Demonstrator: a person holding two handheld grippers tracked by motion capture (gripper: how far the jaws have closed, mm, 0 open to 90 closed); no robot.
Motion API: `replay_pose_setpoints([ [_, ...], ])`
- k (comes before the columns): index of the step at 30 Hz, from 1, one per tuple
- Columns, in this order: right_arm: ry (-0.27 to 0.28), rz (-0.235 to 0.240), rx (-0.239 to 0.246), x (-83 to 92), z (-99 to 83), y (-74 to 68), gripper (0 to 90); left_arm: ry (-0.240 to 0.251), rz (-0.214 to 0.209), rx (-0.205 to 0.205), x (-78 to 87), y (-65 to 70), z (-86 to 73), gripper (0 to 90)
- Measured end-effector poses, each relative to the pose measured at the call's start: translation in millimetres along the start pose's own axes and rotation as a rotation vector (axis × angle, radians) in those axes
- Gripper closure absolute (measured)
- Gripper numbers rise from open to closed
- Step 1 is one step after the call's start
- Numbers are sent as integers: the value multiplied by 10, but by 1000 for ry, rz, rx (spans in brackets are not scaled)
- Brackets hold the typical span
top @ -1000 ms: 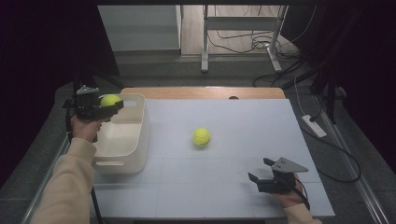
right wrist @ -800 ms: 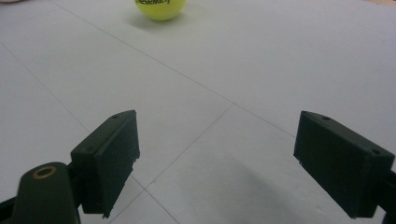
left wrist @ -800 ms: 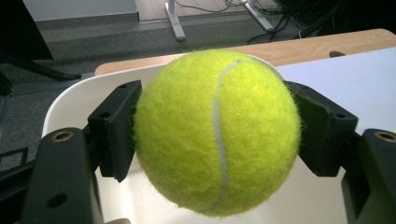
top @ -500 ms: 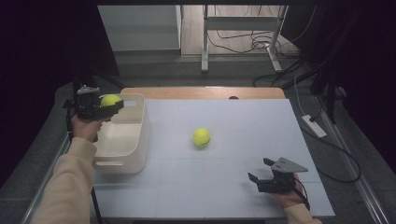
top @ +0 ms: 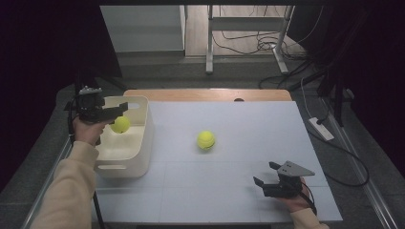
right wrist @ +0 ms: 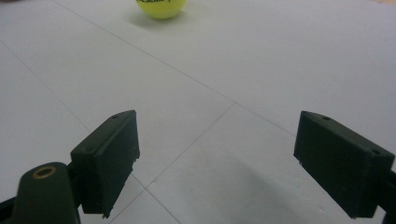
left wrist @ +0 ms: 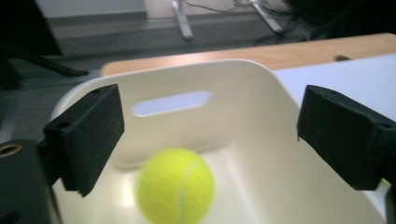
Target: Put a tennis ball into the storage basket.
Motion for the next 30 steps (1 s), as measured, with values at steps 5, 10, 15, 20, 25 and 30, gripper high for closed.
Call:
replay_pose_setpoints([
  [5,0,1,0,1,0,3,142,22,-85,-22,82,132,13,78],
  [10,2,4,-2,2,2,-1,142,48,-159,-47,192,268,-19,86],
  [15,3,5,-1,-4,2,1,142,49,-193,-81,227,335,-74,88],
  [20,-2,1,-5,-16,4,11,142,69,-230,-79,290,386,-125,87],
  [25,4,7,-17,-22,14,20,142,94,-274,-81,392,453,-162,96],
  [30,10,11,-20,-46,29,21,141,112,-312,-90,474,543,-190,95],
])
Point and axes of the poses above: each handheld gripper's, and its own axes: x roughly backward along the jaws, z roughly out of its top, y roughly to its right, the point moved 2 cm from there along -x, roughly forward along the jaws, and after that the axes turned 7 degrees about y, right-handed, at the moved point
